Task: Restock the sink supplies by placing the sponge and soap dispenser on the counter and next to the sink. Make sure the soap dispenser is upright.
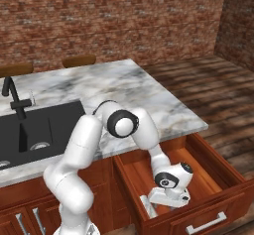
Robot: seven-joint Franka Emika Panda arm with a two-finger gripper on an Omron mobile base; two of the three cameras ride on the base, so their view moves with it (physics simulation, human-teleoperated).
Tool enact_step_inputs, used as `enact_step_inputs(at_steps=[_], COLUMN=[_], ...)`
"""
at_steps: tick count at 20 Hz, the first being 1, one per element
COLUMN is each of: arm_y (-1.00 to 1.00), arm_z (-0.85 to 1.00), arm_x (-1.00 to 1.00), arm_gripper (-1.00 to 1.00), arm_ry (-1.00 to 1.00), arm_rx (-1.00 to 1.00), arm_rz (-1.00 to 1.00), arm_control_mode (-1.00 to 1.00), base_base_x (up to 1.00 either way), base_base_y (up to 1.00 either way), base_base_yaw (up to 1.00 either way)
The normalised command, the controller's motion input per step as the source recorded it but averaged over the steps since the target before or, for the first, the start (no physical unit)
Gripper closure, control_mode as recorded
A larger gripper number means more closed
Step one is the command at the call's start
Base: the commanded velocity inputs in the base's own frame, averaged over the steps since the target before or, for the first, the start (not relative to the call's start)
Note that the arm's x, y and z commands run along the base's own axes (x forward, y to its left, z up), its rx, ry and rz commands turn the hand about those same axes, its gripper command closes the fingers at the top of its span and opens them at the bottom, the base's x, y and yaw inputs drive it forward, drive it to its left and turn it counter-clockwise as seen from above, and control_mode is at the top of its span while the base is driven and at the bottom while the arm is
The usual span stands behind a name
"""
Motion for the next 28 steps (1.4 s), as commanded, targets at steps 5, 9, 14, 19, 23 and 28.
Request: enact_step_inputs(at_steps=[5, 9, 14, 19, 23, 28], arm_y=[0.12, 0.06, 0.26, 0.01, 0.0, 0.0], arm_z=[0.51, 0.3, 0.0, -0.01, -0.06, -0.27], arm_x=[0.0, 0.0, 0.01, 0.08, 0.0, 0.0], arm_gripper=[-1.0, -1.0, -1.0, -1.0, -1.0, -1.0], arm_ry=[-0.01, 0.0, 0.0, 0.0, 0.0, 0.0], arm_rx=[0.0, 0.0, 0.0, 0.04, 0.05, 0.02], arm_rz=[0.0, 0.0, 0.0, 0.02, 0.05, 0.06], arm_control_mode=[-1.0, -1.0, -1.0, -1.0, -1.0, -1.0], base_base_x=[0.0, 0.0, 0.0, 0.0, 0.0, 0.0], base_base_y=[0.0, 0.0, 0.0, 0.0, 0.0, 0.0], base_base_yaw=[0.0, 0.0, 0.0, 0.0, 0.0, 0.0])
